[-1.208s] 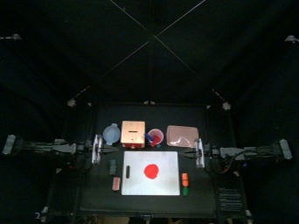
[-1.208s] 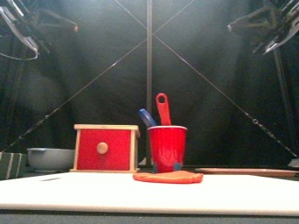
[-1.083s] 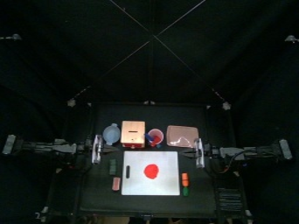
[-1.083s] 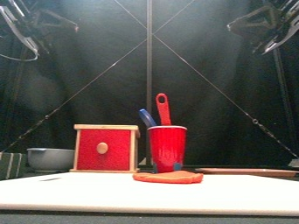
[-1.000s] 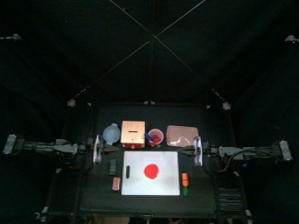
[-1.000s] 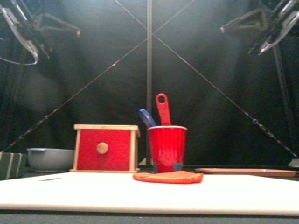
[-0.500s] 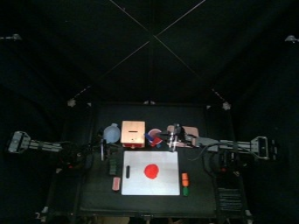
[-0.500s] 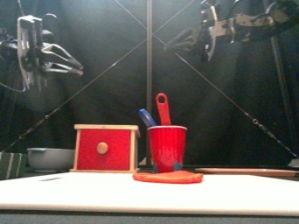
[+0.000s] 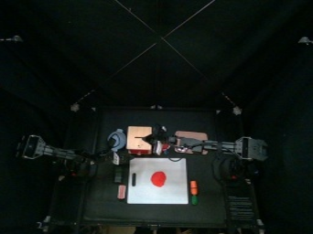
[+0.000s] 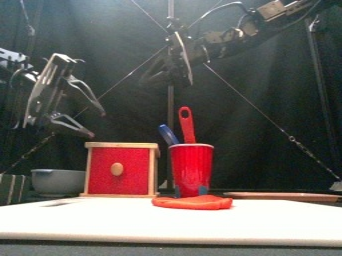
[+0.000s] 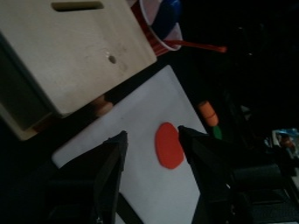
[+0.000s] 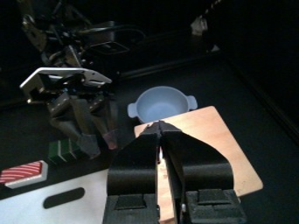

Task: Get the cutter from the drawer then cut the dough then place the extra dough in the bowl
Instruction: Open the drawer

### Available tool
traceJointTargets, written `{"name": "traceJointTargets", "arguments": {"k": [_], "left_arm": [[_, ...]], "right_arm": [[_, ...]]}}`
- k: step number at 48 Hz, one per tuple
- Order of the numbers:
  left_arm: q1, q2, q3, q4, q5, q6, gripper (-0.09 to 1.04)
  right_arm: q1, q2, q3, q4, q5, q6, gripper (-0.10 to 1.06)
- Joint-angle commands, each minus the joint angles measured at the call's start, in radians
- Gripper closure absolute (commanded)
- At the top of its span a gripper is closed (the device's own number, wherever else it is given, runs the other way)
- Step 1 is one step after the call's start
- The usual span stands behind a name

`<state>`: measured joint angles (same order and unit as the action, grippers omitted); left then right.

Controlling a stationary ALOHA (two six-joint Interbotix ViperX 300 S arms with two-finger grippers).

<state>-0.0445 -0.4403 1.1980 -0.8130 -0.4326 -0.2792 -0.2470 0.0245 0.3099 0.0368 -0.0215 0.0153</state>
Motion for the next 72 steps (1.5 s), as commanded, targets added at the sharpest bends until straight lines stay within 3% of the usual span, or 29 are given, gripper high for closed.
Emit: {"name": "traceJointTargets", "arguments": {"k": [1, 7, 28, 59, 72], "left_arm": [[-0.003, 0.077, -0.055, -0.058, -0.034, 0.0, 0.09], [-0.005, 0.152, -0.091, -0.135, -0.043, 0.002, 0.09], [0.005, 0.305, -0.17, -0.282, -0.061, 0.003, 0.09], [0.064, 0.388, -0.224, -0.29, -0.084, 0.003, 0.11], [0.074, 0.399, -0.227, -0.293, -0.086, 0.003, 0.22]], "right_arm": [[-0.017, 0.034, -0.133, 0.008, 0.153, -0.002, 0.93], [-0.031, 0.112, -0.247, 0.011, 0.316, -0.003, 0.93], [-0.048, 0.341, -0.531, -0.003, 0.673, -0.005, 0.93], [-0.054, 0.413, -0.586, -0.017, 0.842, -0.005, 0.93], [-0.055, 0.413, -0.584, -0.018, 0.842, -0.008, 0.93]]}}
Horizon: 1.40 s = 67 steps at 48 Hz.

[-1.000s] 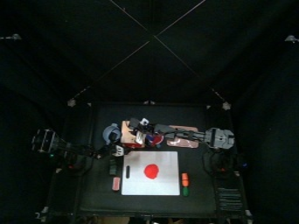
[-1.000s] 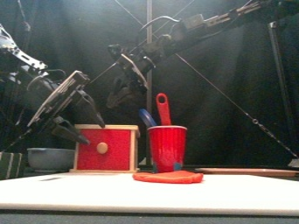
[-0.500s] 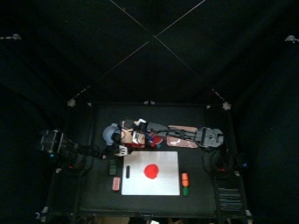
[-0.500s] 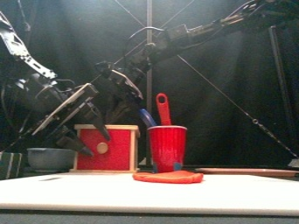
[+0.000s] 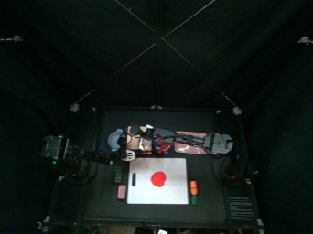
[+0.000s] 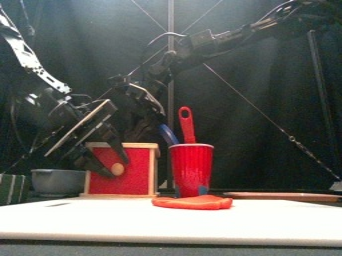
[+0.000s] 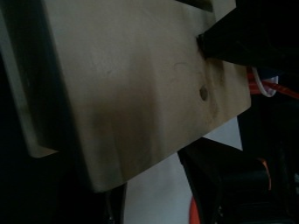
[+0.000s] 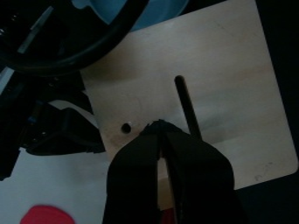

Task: Get the cutter from the drawer then cut the dough then place the extra dough in the bowl
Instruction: Open the drawer

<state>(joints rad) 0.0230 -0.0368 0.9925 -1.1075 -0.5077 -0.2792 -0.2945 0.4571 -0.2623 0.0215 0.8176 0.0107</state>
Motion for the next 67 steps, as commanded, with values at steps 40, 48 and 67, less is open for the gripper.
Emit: {"name": "traceJointTargets", "arguments": {"k": [40, 48, 67], "left_arm": [[-0.219, -0.003, -0.028, -0.199, -0.041, 0.002, 0.4], [-0.288, -0.002, -0.037, -0.258, -0.058, 0.002, 0.4], [-0.368, 0.032, -0.066, -0.327, -0.072, 0.002, 0.41]], "right_arm": [[-0.008, -0.02, -0.014, 0.002, 0.003, -0.002, 0.93], [-0.008, -0.02, -0.012, 0.0, 0.003, -0.002, 0.93], [-0.008, -0.02, -0.014, 0.0, 0.003, 0.002, 0.93]]}}
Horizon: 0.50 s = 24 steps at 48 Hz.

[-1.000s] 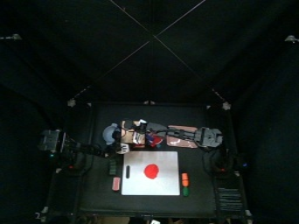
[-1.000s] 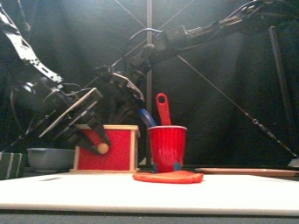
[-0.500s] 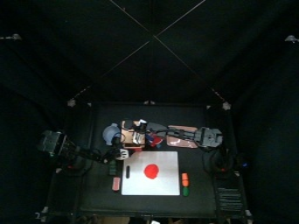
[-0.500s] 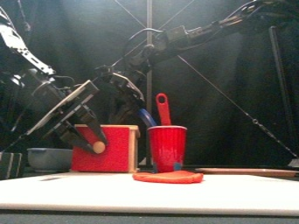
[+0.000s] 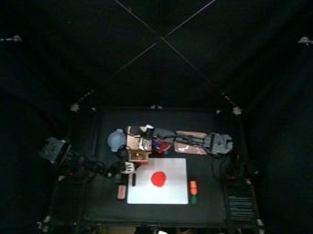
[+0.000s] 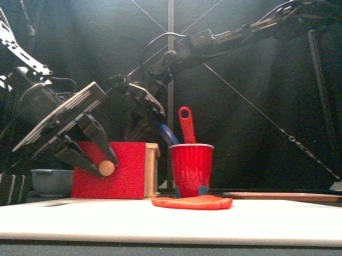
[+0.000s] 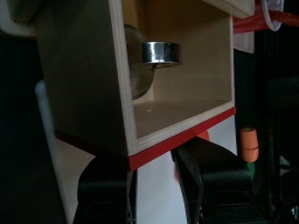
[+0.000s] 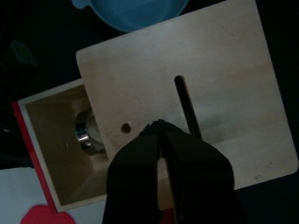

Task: Get the cutter from the drawer then cut the dough then place the extra dough in the bowl
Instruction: Open the drawer

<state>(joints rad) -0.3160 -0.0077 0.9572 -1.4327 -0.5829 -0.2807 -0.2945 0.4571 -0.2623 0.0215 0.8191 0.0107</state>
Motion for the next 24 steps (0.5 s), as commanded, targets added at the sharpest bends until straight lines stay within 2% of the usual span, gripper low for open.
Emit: {"name": "traceJointTargets", "arguments": {"k": [1, 14, 24], "left_arm": [[-0.029, 0.006, -0.032, -0.002, 0.003, 0.003, 0.41], [-0.031, 0.021, -0.034, -0.002, 0.002, 0.005, 0.38], [-0.034, 0.014, -0.028, 0.002, 0.003, 0.006, 0.28]], "right_arm": [[-0.008, -0.02, -0.014, 0.0, 0.002, 0.002, 0.93], [-0.008, -0.02, -0.015, -0.002, 0.002, 0.002, 0.93], [-0.008, -0.02, -0.014, 0.0, 0.002, 0.002, 0.93]]}}
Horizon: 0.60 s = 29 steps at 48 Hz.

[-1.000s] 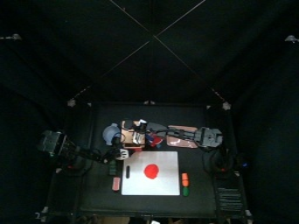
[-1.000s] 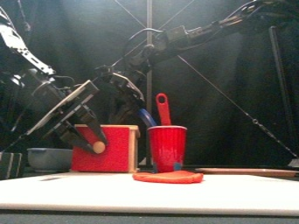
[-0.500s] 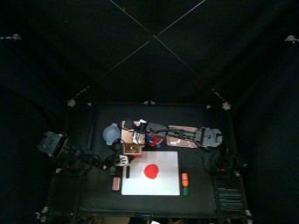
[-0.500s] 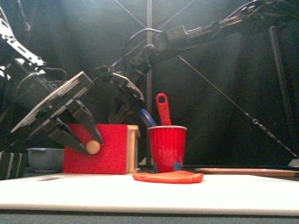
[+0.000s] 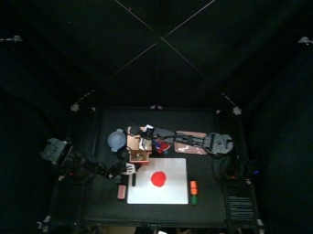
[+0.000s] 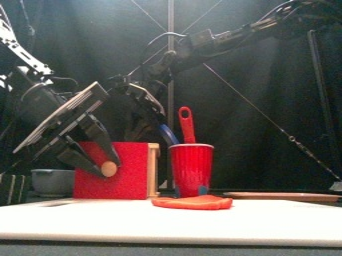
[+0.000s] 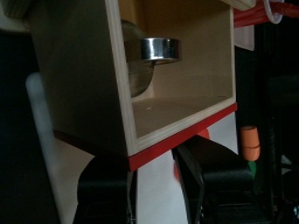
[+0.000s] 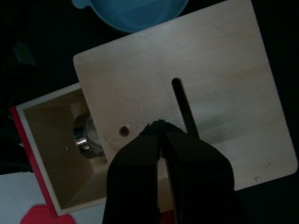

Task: Get the cutter from the drawer then cut the dough then place the extra dough in the bowl
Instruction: Open the drawer

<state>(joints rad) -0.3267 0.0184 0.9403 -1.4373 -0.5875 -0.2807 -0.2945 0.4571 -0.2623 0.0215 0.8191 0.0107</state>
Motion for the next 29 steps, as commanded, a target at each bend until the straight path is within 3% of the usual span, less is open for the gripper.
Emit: {"name": "traceJointTargets", "arguments": {"k": [1, 10, 22, 29], "left_arm": [[-0.025, -0.014, -0.011, 0.006, 0.008, 0.006, 0.26], [-0.037, -0.032, 0.005, 0.006, 0.009, 0.008, 0.19], [-0.044, -0.072, 0.017, 0.021, 0.006, 0.015, 0.18], [-0.054, -0.135, 0.031, 0.115, 0.003, 0.025, 0.2]], "right_arm": [[-0.008, -0.02, -0.014, -0.002, 0.002, 0.002, 0.93], [-0.008, -0.02, -0.014, 0.0, 0.002, 0.002, 0.93], [-0.008, -0.02, -0.014, -0.002, -0.003, 0.002, 0.93], [-0.005, -0.038, -0.02, -0.002, 0.0, 0.0, 0.93]]}}
